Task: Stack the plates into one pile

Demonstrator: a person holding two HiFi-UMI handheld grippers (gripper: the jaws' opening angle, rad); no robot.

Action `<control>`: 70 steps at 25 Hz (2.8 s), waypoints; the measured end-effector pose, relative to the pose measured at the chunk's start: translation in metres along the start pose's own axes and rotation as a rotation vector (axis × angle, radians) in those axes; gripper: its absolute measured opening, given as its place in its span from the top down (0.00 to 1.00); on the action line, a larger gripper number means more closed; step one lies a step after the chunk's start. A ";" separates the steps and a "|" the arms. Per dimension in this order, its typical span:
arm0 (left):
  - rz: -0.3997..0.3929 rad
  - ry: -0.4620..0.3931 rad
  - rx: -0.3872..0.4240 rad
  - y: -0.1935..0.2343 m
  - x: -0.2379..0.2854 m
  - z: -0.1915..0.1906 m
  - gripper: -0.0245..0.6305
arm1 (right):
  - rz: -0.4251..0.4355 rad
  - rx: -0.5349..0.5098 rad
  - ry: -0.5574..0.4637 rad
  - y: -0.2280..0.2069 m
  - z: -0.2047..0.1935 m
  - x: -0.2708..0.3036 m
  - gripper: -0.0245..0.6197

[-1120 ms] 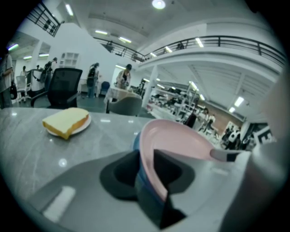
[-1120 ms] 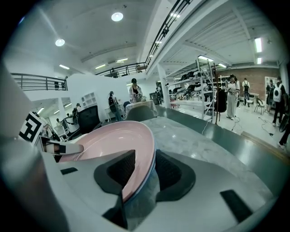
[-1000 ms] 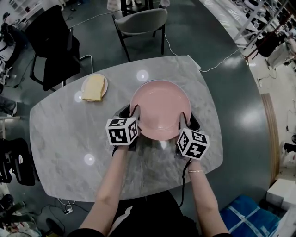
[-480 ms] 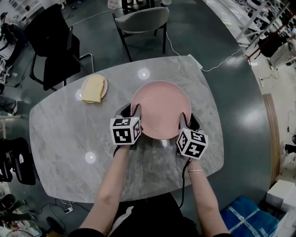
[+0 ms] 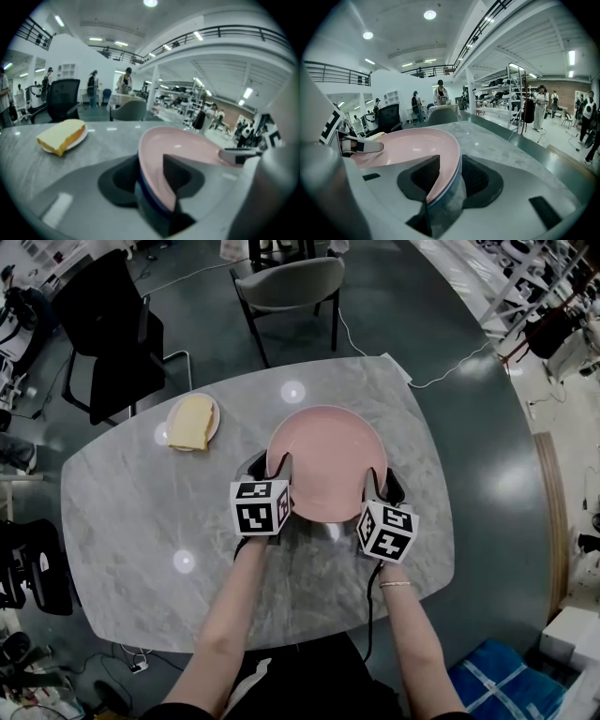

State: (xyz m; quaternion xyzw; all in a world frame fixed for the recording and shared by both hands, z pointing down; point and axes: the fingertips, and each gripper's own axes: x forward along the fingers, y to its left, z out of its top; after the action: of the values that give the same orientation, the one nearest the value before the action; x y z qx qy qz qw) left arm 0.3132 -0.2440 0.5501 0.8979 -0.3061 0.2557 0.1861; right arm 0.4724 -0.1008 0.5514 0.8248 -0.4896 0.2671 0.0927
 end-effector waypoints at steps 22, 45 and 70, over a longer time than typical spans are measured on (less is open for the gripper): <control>0.048 -0.116 0.067 -0.006 -0.044 0.030 0.77 | 0.058 -0.043 -0.142 0.018 0.037 -0.043 0.77; -0.012 -0.329 0.138 -0.033 -0.151 0.046 0.95 | 0.162 -0.079 -0.404 0.057 0.076 -0.157 0.95; -0.064 -0.390 0.161 -0.050 -0.186 0.053 0.95 | 0.195 -0.121 -0.435 0.074 0.079 -0.183 0.95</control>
State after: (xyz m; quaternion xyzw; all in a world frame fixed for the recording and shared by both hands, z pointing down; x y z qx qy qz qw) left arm 0.2370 -0.1479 0.3926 0.9516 -0.2863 0.0948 0.0589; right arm 0.3673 -0.0325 0.3798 0.8046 -0.5905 0.0613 0.0080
